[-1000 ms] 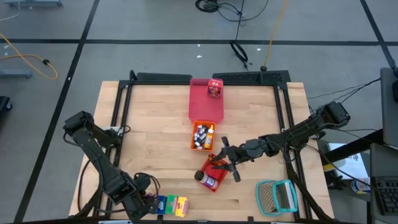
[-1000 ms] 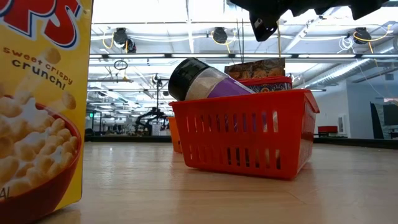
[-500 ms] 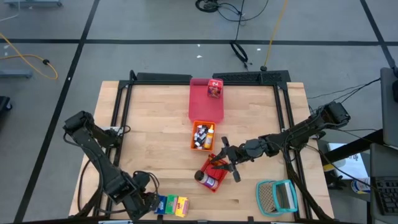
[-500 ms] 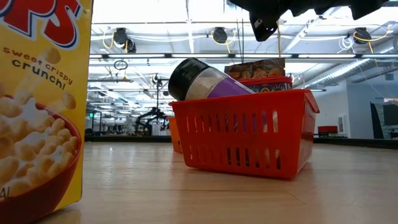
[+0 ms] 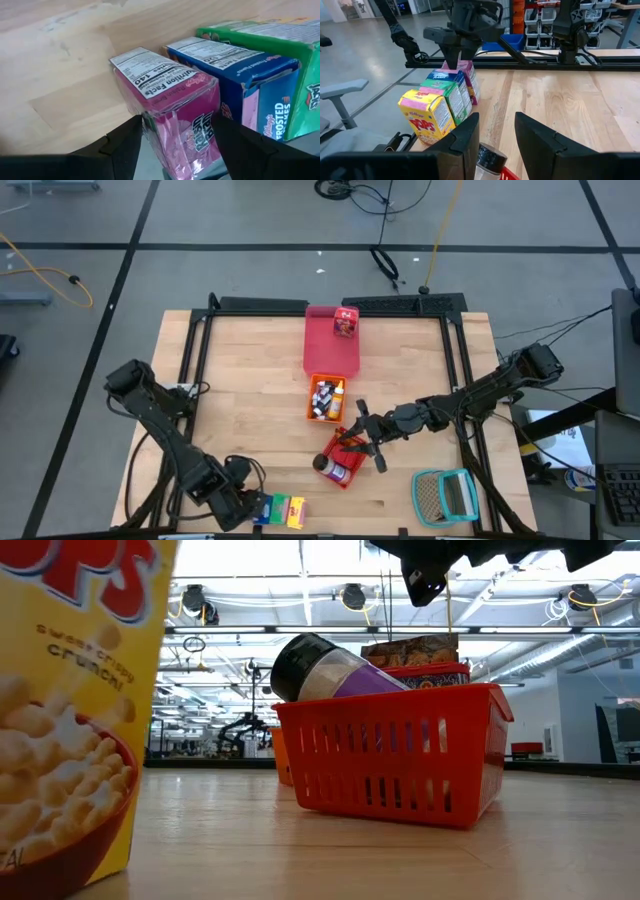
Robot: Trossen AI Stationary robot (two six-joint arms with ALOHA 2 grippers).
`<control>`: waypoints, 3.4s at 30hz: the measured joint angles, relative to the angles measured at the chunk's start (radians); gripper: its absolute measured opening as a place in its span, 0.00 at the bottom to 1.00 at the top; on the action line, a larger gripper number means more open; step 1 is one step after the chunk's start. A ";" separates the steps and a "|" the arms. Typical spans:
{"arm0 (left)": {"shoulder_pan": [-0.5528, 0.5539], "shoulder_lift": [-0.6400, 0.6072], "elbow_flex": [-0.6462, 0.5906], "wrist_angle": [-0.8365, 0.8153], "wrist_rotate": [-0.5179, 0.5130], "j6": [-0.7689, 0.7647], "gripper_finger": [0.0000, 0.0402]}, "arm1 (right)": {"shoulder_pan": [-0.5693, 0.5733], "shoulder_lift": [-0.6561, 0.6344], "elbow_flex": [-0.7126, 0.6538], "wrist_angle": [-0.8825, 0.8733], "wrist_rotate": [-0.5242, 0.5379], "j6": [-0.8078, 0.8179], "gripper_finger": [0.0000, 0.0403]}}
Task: Pick & Place Kitchen Items
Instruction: Put the purple cereal box into the red bin
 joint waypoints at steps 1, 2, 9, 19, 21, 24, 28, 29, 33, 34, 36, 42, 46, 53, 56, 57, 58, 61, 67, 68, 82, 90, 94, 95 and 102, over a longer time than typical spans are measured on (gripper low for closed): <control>0.000 -0.001 -0.003 -0.001 0.004 0.001 0.61 | 0.000 0.000 0.000 0.000 0.000 0.000 0.29; 0.000 -0.001 -0.006 -0.002 0.013 0.006 0.61 | 0.000 0.000 0.000 0.000 0.000 0.000 0.29; -0.003 -0.002 -0.019 -0.007 0.048 0.053 0.59 | 0.000 0.000 0.000 0.000 0.000 0.000 0.29; -0.005 0.001 -0.022 -0.025 0.063 0.121 0.09 | 0.000 0.000 0.000 0.000 0.000 0.011 0.29; -0.005 0.001 -0.022 -0.028 0.059 0.133 0.03 | 0.000 0.000 0.000 0.000 0.000 0.011 0.29; 0.001 -0.004 -0.023 -0.043 0.062 0.141 0.04 | 0.000 0.000 0.000 0.000 0.000 0.011 0.29; 0.015 -0.036 -0.026 -0.070 0.027 0.179 0.01 | 0.000 0.000 0.000 0.000 0.000 0.011 0.29; 0.020 -0.048 -0.027 -0.080 0.010 0.190 0.01 | 0.000 0.000 0.000 0.000 0.000 0.010 0.29; 0.045 -0.114 -0.026 -0.128 -0.023 0.213 0.01 | 0.000 0.000 0.000 0.000 0.000 0.009 0.29; 0.054 -0.130 -0.026 -0.146 -0.028 0.221 0.01 | 0.000 0.000 0.000 0.000 0.000 0.008 0.29; 0.076 -0.172 -0.026 -0.191 -0.041 0.238 0.01 | 0.000 0.000 0.000 0.000 0.000 0.007 0.29; 0.178 -0.306 -0.025 -0.275 -0.136 0.348 0.01 | 0.000 0.000 0.000 0.000 0.000 0.007 0.29; 0.296 -0.366 -0.023 -0.284 -0.141 0.483 0.02 | 0.000 0.000 0.000 0.000 0.003 0.007 0.29; 0.609 -0.392 -0.023 -0.259 -0.076 0.805 0.02 | 0.000 0.000 0.000 0.000 0.003 0.015 0.29; 0.751 -0.392 -0.023 -0.206 -0.021 0.955 0.02 | 0.000 0.000 0.000 0.000 0.003 0.016 0.29; 0.795 -0.392 -0.023 -0.184 -0.005 1.003 0.01 | 0.000 0.000 0.000 0.000 0.003 0.016 0.29; 0.836 -0.392 -0.023 -0.158 0.011 1.047 0.01 | 0.000 0.000 0.000 0.000 0.003 0.016 0.29; 0.965 -0.392 -0.022 -0.080 0.069 1.150 0.02 | -0.003 0.000 0.000 0.000 0.004 0.003 0.29; 1.178 -0.374 -0.022 -0.018 0.179 1.294 0.01 | -0.021 0.000 0.000 0.000 0.004 -0.045 0.29; 1.213 -0.365 -0.022 -0.007 0.202 1.313 0.01 | -0.026 0.000 0.000 0.000 0.004 -0.055 0.29; 1.443 -0.022 0.261 -0.022 0.359 1.559 0.01 | -0.107 -0.001 0.000 -0.063 0.004 -0.080 0.29; 1.548 0.158 0.486 -0.107 0.357 1.643 0.01 | -0.117 -0.001 -0.035 -0.031 0.004 -0.080 0.29; 1.590 0.233 0.542 -0.165 0.343 1.662 0.01 | -0.131 -0.001 -0.062 0.032 0.004 -0.080 0.29; 1.599 0.250 0.547 -0.174 0.340 1.670 0.01 | -0.135 -0.001 -0.069 0.044 0.004 -0.079 0.29; 1.623 0.351 0.613 -0.182 0.376 1.707 0.01 | -0.168 -0.001 -0.106 0.090 0.004 -0.079 0.29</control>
